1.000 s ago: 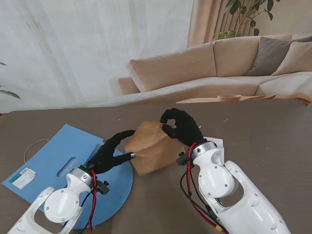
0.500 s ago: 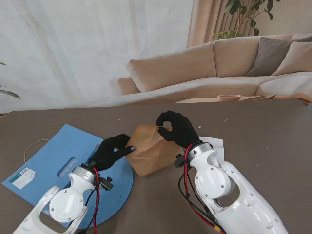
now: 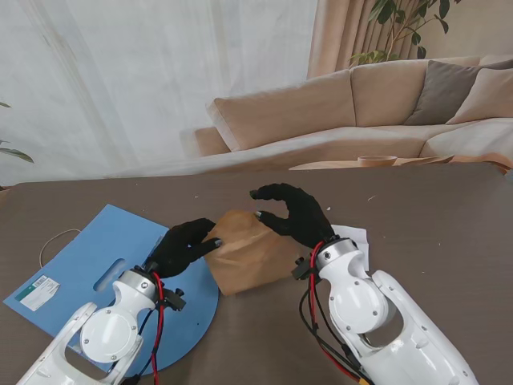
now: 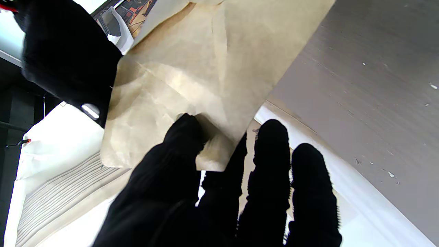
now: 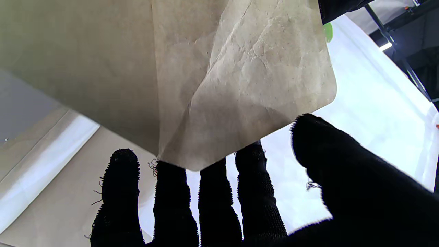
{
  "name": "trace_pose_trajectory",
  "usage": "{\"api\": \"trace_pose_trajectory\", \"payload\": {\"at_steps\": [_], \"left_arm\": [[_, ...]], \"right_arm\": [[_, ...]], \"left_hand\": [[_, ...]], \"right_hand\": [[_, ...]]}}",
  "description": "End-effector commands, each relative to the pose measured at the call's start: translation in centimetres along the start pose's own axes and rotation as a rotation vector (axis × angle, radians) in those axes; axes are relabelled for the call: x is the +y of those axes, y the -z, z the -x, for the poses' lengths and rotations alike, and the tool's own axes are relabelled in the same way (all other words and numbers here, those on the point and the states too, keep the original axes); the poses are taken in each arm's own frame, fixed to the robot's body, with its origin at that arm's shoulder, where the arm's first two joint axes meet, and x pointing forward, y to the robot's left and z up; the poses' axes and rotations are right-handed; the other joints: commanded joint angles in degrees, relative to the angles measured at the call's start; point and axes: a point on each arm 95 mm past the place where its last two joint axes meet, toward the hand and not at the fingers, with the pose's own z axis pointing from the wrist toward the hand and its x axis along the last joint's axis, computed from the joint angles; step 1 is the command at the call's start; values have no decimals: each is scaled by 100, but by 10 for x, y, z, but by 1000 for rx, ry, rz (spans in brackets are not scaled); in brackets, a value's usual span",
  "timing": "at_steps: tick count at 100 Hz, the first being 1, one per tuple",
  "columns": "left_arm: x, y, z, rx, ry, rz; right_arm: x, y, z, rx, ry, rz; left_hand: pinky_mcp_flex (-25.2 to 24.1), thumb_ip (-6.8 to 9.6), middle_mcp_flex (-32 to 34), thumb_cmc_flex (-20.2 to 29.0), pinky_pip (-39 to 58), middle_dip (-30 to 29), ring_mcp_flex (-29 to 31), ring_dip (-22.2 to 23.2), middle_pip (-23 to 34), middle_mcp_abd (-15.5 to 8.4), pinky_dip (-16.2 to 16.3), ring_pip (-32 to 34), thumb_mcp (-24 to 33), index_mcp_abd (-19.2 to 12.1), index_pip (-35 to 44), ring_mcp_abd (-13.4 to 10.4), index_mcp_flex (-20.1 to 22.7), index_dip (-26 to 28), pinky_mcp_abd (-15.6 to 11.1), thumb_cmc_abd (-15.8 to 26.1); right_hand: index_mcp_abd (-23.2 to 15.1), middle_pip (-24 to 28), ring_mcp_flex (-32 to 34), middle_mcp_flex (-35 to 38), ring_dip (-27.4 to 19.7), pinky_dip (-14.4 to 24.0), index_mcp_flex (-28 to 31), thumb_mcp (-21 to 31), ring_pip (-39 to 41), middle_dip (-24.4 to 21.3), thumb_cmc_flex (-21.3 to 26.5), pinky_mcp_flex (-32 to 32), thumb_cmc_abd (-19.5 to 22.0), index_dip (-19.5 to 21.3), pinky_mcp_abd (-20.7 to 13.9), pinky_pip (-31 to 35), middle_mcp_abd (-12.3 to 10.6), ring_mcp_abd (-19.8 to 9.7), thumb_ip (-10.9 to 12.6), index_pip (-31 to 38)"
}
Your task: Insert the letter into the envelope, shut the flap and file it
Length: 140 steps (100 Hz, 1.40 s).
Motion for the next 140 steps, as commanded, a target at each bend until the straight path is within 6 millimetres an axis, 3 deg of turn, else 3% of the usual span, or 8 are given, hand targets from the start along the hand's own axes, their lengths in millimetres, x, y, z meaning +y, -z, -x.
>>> {"api": "trace_pose_trajectory", "payload": {"at_steps": [1,12,31,46,69,83,103,140], "left_arm": [[1,-2,-5,4,3,8],[-1,-3,-5,0,0,7],[-6,-4,-4,-4,-19,1],[-11,-5,-4,-11,-35,0],[-15,-4,-7,-18,-57,12],[-15,-3,-10,-25,-78,27],[-15,-4,-13,-36,-112,40],[-14,-7,-21,-26,-138,55]], "right_arm": [[-1,7,-4,3,7,-17],[7,16,-5,-10,26,13],[28,39,-1,-68,59,85],[48,59,13,-143,134,130],[71,79,61,-288,320,125],[75,84,99,-385,396,51],[74,83,144,-476,470,-60],[68,68,190,-521,562,-173]], "left_hand": [[1,90,95,364,185,150,112,190,218,-84,-17,170,623,-317,728,-44,344,611,100,66],[6,72,98,364,194,162,124,204,234,-82,-9,178,649,-295,743,-39,356,695,111,63],[3,65,95,364,195,163,117,214,234,-79,-4,171,644,-316,700,-35,373,786,118,80],[3,68,93,364,195,165,117,220,235,-93,-2,168,623,-334,657,-41,379,865,112,92],[5,73,93,364,196,151,115,223,220,-87,-2,163,618,-321,613,-41,380,911,110,80],[5,71,91,364,196,138,114,222,208,-79,-3,159,613,-316,592,-43,378,921,110,81],[5,70,90,364,196,125,117,219,207,-88,-3,151,606,-315,564,-50,384,931,110,79],[5,63,104,364,196,110,148,204,224,-87,-3,136,602,-321,554,-68,390,964,110,72]], "right_hand": [[88,-152,-241,-383,-48,89,-460,-333,-164,-127,-339,-107,33,-201,-40,-128,-22,47,-158,-386],[134,-248,-361,-700,-79,109,-850,-705,-291,-228,-520,-153,83,-380,-51,-182,-32,24,-220,-527],[-16,-245,-353,-689,-81,126,-825,-808,-323,-268,-451,-165,125,-424,-47,-220,-46,15,-200,-428],[-226,-265,-301,-588,-91,140,-735,-765,-349,-297,-291,-168,79,-425,-26,-242,-161,4,-167,-323],[-444,-379,-241,-545,-161,145,-751,-378,-480,-356,-70,-165,60,-417,-25,-313,-370,-88,-81,-148],[-490,-426,-204,-571,-217,126,-843,13,-555,-405,36,-170,83,-420,-26,-360,-460,-128,43,-55],[-563,-475,-222,-623,-256,113,-947,140,-610,-438,55,-160,58,-425,-46,-381,-563,-173,97,-12],[-756,-434,-255,-705,-265,79,-1054,225,-590,-426,70,-126,-4,-428,-117,-417,-598,-212,87,75]]}}
